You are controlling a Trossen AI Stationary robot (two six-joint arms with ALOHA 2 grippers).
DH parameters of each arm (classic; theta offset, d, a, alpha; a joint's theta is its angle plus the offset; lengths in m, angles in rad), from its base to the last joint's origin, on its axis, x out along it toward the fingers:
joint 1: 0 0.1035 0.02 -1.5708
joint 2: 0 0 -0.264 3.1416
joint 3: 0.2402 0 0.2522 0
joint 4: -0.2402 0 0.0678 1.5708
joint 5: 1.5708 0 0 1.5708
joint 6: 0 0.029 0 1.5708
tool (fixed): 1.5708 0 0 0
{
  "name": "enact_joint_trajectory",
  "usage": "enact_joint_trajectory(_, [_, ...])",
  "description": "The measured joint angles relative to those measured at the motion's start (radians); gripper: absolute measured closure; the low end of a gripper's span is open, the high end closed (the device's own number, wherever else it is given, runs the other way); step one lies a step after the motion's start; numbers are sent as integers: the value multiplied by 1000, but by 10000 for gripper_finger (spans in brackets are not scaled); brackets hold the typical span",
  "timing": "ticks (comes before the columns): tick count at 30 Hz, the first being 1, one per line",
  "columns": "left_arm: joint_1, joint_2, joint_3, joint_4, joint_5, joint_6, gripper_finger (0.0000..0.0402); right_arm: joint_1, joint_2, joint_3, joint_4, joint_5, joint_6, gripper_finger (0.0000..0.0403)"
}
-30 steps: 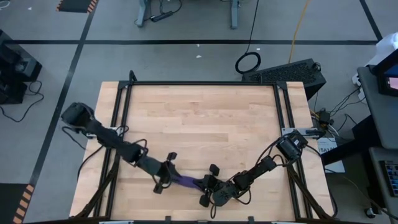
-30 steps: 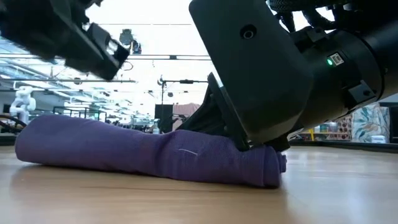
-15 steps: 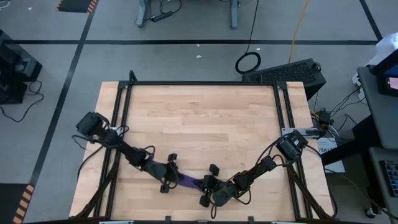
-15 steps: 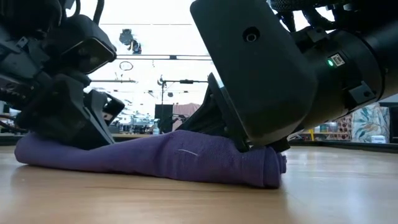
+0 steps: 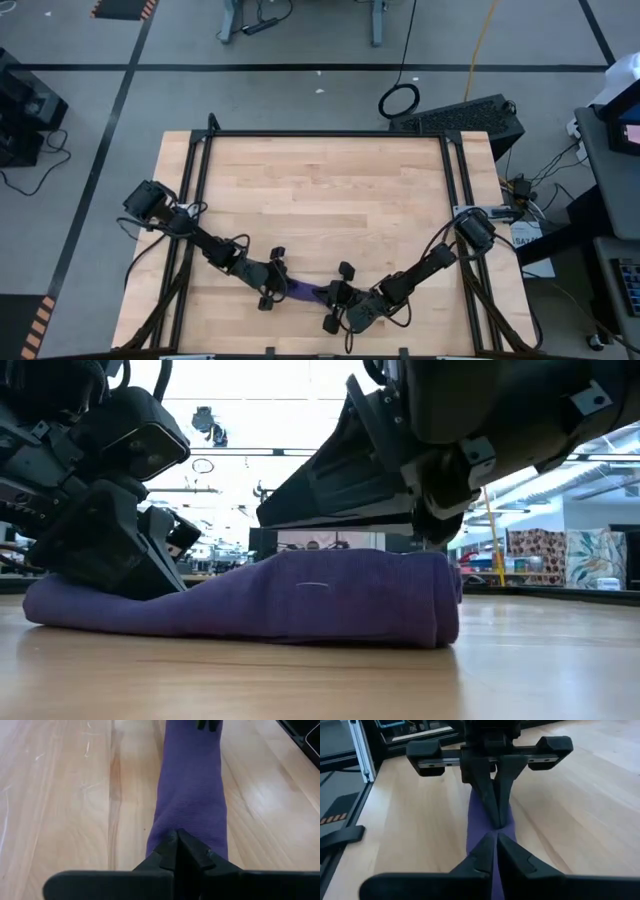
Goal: Roll towel
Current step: Roll the purple towel
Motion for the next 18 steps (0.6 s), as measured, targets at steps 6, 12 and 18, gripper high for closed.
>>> enact_joint_trajectory(6, [0,0,-1,12,10,0,389,8,-1,0,29,-3,1,391])
enact_joint_trajectory(12, [0,0,-1,14,14,0,389,14,27,2,75,-24,-19,392])
enact_joint_trajectory(18, [0,1,-2,20,17,0,389,12,101,3,87,-14,35,392])
